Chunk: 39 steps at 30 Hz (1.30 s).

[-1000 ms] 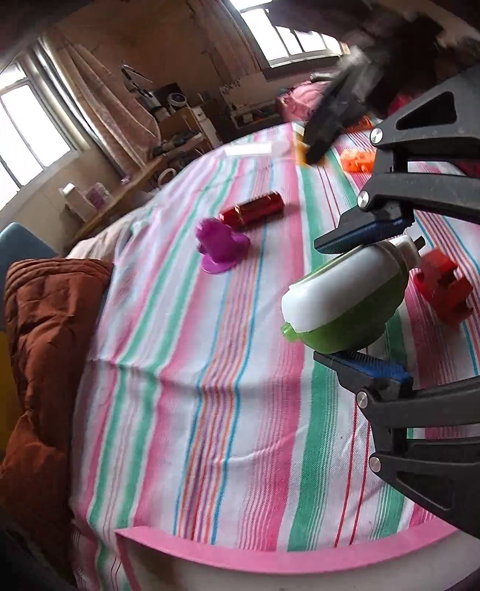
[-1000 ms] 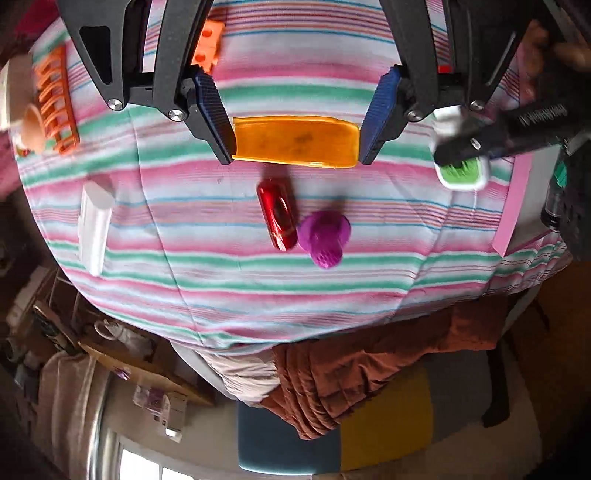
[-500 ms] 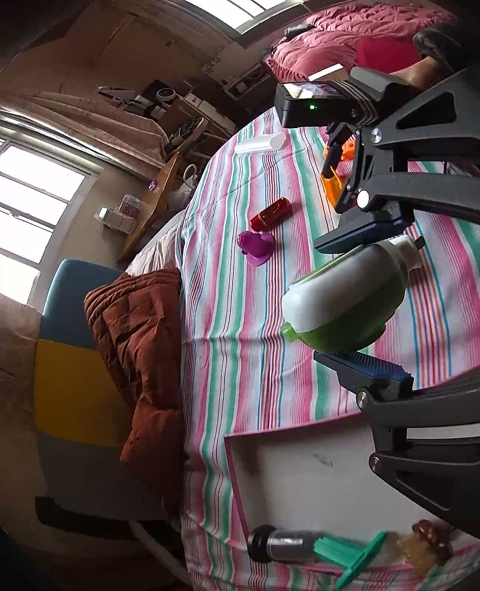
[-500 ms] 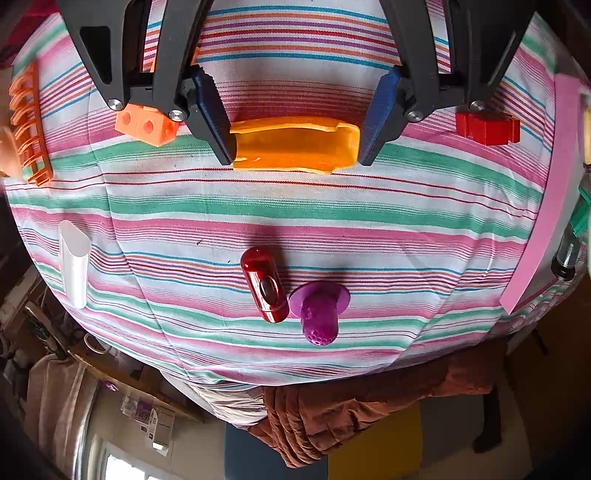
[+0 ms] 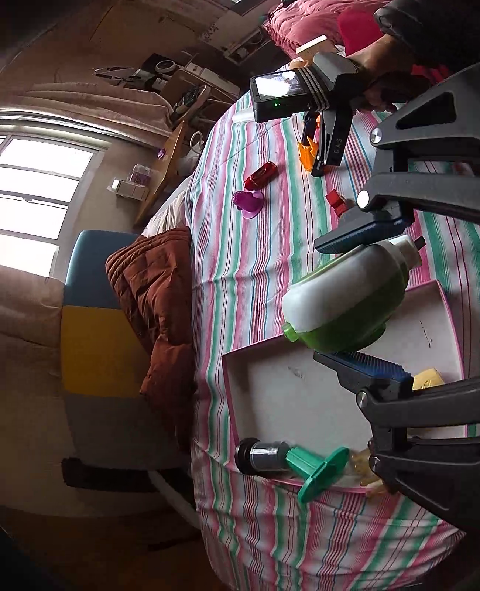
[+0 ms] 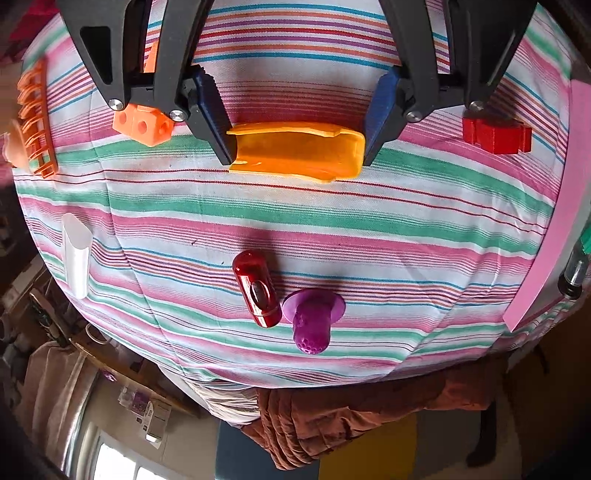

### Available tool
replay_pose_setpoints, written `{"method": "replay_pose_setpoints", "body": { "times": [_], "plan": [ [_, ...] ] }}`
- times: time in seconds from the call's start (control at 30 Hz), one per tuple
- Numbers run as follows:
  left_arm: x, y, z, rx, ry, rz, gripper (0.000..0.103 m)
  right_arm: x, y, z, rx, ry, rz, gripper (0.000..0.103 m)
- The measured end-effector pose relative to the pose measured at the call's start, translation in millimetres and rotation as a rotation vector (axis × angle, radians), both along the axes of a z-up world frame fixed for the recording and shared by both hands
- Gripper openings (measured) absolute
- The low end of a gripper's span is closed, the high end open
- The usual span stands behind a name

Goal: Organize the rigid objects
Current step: 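Carry the bottle to the tray and open the left tool while the right tool holds the scoop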

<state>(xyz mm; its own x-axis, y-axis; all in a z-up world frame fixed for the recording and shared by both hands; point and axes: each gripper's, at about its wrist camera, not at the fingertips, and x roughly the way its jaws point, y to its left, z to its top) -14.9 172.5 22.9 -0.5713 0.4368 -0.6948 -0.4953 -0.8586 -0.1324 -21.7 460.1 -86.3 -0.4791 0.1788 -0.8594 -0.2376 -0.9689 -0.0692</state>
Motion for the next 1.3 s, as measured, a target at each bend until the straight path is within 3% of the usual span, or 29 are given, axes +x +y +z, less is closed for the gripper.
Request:
{"method": "replay_pose_setpoints", "body": {
  "times": [0.37,0.83,1.3],
  "plan": [
    [6.9,-27.6,-2.2,-0.011,0.012,0.051,0.053,-0.7,-2.5,-0.8,0.017,-0.001,0.012,0.067],
    [10.0,-49.4,-21.2,-0.095,0.014,0.103,0.053,-3.1,-1.4,-2.3,0.034,-0.001,0.016,0.067],
    [3.6,-58.1,-19.1,-0.156,0.064,0.138,0.053,-3.0,-2.0,-2.3,0.035,-0.001,0.015,0.067]
  ]
}}
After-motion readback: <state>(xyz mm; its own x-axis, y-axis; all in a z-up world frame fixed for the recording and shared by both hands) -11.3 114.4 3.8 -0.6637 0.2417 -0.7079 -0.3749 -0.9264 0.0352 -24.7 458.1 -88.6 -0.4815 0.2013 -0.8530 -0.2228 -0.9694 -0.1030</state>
